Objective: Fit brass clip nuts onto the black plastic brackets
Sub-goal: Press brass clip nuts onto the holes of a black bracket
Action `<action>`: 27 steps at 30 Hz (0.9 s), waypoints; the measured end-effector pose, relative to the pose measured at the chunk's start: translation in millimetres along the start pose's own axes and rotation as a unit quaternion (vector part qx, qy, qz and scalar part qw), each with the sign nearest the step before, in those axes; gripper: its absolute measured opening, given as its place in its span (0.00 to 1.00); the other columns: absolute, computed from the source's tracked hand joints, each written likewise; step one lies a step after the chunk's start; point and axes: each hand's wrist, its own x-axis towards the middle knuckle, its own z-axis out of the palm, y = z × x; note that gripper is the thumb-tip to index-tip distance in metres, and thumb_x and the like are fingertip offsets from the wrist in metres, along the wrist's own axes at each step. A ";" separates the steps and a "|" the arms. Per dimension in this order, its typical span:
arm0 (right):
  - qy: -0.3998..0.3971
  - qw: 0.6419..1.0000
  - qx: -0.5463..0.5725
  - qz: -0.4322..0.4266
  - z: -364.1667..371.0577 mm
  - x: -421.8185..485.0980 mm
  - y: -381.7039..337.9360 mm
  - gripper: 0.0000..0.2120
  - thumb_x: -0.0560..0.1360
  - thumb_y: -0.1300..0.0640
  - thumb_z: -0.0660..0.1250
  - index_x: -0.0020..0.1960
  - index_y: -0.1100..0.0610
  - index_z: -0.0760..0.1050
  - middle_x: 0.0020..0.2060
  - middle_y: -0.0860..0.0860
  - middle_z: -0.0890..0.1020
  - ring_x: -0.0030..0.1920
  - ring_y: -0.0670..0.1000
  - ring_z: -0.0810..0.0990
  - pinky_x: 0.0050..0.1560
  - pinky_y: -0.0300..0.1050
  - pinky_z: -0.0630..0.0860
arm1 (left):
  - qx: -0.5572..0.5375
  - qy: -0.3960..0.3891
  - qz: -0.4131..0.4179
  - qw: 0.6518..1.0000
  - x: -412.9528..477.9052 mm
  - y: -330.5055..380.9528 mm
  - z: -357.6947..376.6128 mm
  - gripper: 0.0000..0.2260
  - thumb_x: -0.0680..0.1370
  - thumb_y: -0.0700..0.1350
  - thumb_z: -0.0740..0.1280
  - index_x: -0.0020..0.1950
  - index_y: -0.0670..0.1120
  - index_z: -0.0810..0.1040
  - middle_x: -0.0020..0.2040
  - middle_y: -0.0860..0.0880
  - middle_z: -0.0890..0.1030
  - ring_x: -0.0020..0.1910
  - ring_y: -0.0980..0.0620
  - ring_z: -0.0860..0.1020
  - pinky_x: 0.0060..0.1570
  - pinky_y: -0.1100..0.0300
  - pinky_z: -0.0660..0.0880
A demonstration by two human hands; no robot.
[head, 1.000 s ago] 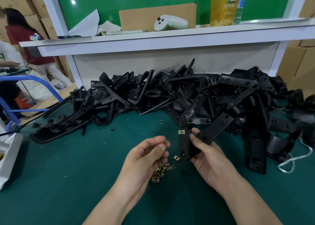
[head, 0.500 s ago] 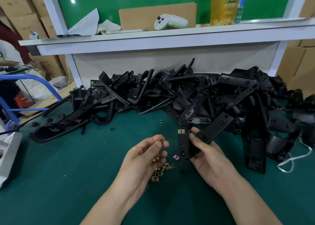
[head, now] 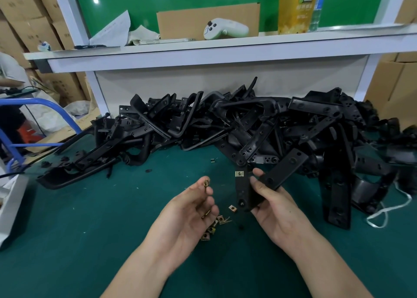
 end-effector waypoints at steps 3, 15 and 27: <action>-0.001 1.000 0.000 0.000 -0.1 -0.1 -0.1 0.21 0.67 0.62 0.72 0.59 0.55 0.79 0.50 0.57 0.87 0.46 0.53 0.87 0.37 0.45 0.83 | -0.028 -0.003 -0.016 0.999 0.1 1.7 -1.1 0.11 0.74 0.41 0.71 0.55 0.42 0.86 0.44 0.48 0.79 0.38 0.52 0.79 0.43 0.56 0.80; -0.009 1.000 -0.011 -0.006 -0.9 -0.5 0.1 0.21 0.67 0.61 0.72 0.59 0.54 0.79 0.49 0.56 0.87 0.46 0.52 0.87 0.40 0.44 0.84 | -0.057 -0.022 -0.020 0.998 -1.2 3.1 1.2 0.11 0.71 0.39 0.71 0.52 0.41 0.86 0.42 0.48 0.78 0.37 0.53 0.77 0.41 0.58 0.80; -0.007 1.000 -0.023 -0.008 -1.3 0.1 0.5 0.22 0.66 0.60 0.72 0.60 0.54 0.79 0.49 0.56 0.87 0.45 0.52 0.87 0.40 0.45 0.83 | 0.282 0.059 0.167 0.943 0.4 -14.8 5.6 0.11 0.81 0.39 0.67 0.50 0.50 0.87 0.41 0.48 0.84 0.39 0.54 0.80 0.45 0.63 0.79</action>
